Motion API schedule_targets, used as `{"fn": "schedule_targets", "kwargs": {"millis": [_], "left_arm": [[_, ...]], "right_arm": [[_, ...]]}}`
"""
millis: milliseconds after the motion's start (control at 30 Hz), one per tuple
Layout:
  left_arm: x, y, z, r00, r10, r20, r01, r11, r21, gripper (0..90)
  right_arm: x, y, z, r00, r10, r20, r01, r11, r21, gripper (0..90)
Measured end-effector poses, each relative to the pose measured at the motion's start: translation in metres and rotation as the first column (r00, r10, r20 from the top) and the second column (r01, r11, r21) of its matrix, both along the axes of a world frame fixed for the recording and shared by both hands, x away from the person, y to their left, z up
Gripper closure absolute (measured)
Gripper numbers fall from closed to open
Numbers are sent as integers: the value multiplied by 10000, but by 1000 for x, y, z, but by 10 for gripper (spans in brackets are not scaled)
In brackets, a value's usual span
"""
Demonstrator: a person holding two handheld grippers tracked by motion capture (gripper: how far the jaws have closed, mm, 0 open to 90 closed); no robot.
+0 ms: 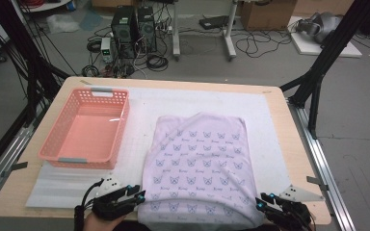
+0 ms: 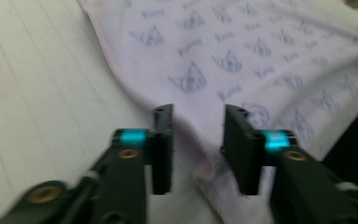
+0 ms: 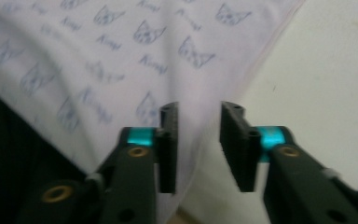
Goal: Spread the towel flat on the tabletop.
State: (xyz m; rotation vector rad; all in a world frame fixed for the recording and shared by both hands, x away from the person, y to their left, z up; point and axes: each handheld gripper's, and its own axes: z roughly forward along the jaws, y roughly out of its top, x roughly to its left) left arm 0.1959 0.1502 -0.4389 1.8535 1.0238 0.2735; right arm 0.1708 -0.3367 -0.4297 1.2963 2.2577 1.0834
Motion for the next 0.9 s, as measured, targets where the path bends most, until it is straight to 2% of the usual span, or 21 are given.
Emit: {"fn": "schedule_targets", "kwargs": {"millis": [100,233,333,433,567,633,767,900], "left_arm": [[18,-6,3,9996,-36,288,41,9999,-157,476],[45,-14,9,9981,50,621,-35,9997,-252,450],[65,-21,14,9973,230,693,-224,9997,-94,425],[86,-27,21,9975,256,658,-251,9997,-82,423],[112,-35,30,9971,400,654,-391,9991,-160,422],[123,-39,32,9956,495,795,-484,9987,-160,418],[144,-45,32,9932,664,956,-634,9974,-342,410],[163,-52,28,9927,784,916,-771,9969,-177,413]], "right_arm": [[17,6,2,9992,-86,384,90,9999,-105,591],[45,13,5,9976,-108,685,124,9997,-223,570],[63,17,5,9971,-128,751,150,9995,-277,532],[71,18,6,9966,-105,820,134,9993,-348,516],[77,17,8,9960,12,897,4,9998,-183,488],[81,16,9,9957,119,921,-110,9999,-107,478],[90,12,11,9945,157,1031,-170,9998,110,428],[103,6,11,9929,-21,1192,-20,9994,339,378]]}}
